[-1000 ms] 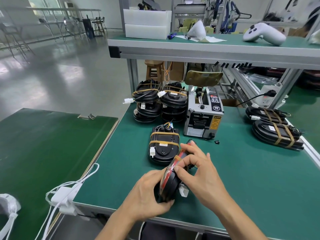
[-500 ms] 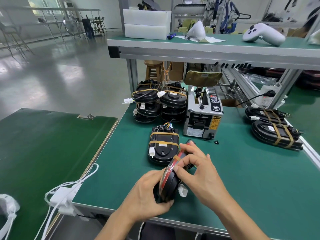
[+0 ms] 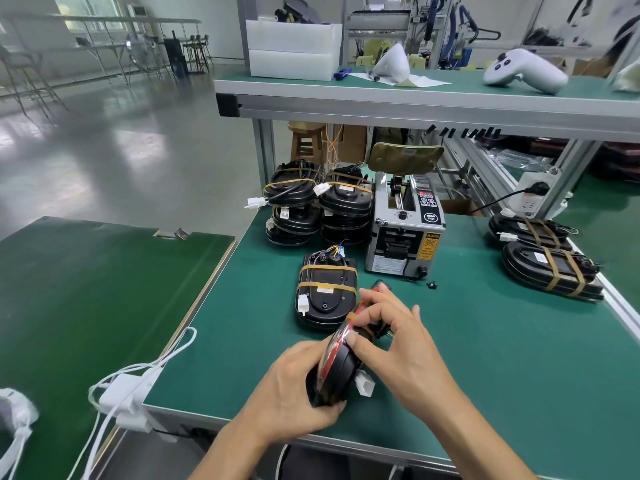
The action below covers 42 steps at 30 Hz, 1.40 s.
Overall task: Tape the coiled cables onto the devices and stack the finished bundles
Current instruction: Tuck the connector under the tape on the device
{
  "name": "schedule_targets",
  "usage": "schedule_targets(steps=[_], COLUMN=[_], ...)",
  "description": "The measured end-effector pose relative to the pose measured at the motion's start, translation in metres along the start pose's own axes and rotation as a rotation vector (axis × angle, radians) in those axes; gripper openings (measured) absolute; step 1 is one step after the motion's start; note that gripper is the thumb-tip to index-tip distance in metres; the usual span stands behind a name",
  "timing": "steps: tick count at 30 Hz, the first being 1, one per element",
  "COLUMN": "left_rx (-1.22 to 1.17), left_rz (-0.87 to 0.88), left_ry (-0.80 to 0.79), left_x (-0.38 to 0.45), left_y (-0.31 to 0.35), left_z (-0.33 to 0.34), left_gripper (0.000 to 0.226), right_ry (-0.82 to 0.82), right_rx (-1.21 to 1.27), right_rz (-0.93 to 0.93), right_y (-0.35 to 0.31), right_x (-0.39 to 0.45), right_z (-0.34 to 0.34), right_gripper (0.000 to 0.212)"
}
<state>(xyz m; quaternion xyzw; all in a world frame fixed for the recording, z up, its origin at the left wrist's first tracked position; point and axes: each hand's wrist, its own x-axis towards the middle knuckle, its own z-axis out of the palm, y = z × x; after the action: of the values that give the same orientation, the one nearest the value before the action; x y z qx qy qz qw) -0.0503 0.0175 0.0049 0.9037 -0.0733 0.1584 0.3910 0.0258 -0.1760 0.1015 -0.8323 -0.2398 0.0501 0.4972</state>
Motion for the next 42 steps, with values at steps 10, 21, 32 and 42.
schedule_targets(steps=[10, 21, 32, 42], left_rx=[0.002, 0.022, 0.019, 0.044], left_rz=[-0.012, 0.005, 0.025, 0.052], left_ry=[-0.006, -0.011, -0.015, 0.002], left_x=[-0.001, 0.000, 0.001, 0.000], left_y=[-0.002, -0.006, -0.008, -0.015], left_z=[0.001, 0.003, 0.005, 0.007], left_gripper=[0.076, 0.079, 0.070, 0.080], right_ry=[0.052, 0.098, 0.166, 0.562], right_rx=[-0.001, -0.050, 0.083, 0.172], right_rz=[-0.006, -0.060, 0.011, 0.428], right_y=[0.004, 0.006, 0.003, 0.061], right_x=[0.003, -0.002, 0.003, 0.119], right_z=[0.005, 0.012, -0.012, -0.040], right_gripper=[0.013, 0.033, 0.048, 0.015])
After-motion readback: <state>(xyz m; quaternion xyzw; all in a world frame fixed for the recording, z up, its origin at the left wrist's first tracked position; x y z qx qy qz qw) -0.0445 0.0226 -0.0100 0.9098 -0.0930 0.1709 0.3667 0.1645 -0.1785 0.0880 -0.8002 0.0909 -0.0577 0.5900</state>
